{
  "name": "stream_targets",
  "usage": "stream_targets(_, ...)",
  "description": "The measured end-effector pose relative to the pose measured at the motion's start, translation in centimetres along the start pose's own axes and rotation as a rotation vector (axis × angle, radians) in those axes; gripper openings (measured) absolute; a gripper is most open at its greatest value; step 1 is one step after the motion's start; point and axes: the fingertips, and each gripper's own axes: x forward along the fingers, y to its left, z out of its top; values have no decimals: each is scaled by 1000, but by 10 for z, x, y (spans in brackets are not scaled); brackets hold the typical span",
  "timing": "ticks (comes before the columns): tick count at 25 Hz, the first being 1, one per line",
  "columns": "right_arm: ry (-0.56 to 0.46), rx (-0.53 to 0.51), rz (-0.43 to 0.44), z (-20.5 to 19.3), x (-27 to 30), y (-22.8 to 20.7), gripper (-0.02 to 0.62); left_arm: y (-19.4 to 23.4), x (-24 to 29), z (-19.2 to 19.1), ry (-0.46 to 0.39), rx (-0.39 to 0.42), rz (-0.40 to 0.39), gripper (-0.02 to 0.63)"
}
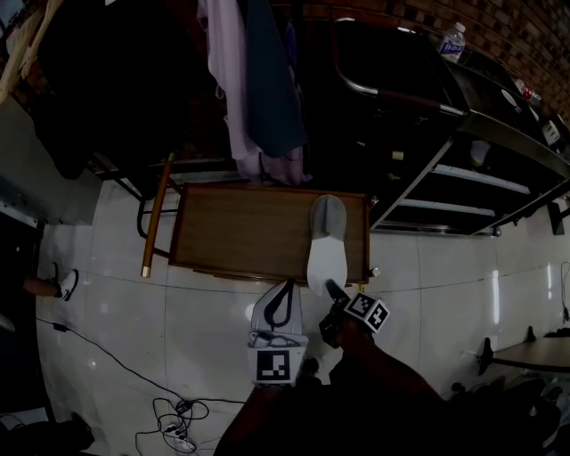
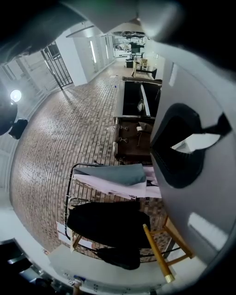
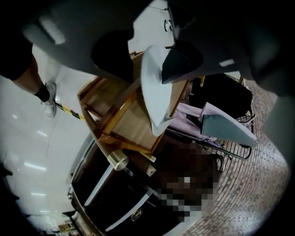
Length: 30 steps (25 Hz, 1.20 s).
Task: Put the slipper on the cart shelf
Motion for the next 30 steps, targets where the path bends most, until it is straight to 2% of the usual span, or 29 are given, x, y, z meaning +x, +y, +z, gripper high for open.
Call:
stream_targets(3,-7,-12,5,0,2,5,133,3,-1,0,-2,-7,11,15)
stream_targets(10,-26,-44,34,1,-3,19,72,8,-7,0,-9,-4,35,15)
stream_targets(18,-70,-101,87,8,-28,45,46,-3,-1,9,-21,36,7,15)
stream_targets(20,-88,-170,98,14,-44,55,43,-9,1,13,-30,40,-6,15)
stream_targets(22,-122,-289,112,24,-61,73,43,-11,3,17,-38,52,-16,15)
stream_targets(26,-244,-553,133,52,-101,121,43,-14,5,24,-48,71,-23,15)
stream_targets(30,-377,-746,187,73,-137,169,43,-21,8,32,-58,87,-32,15)
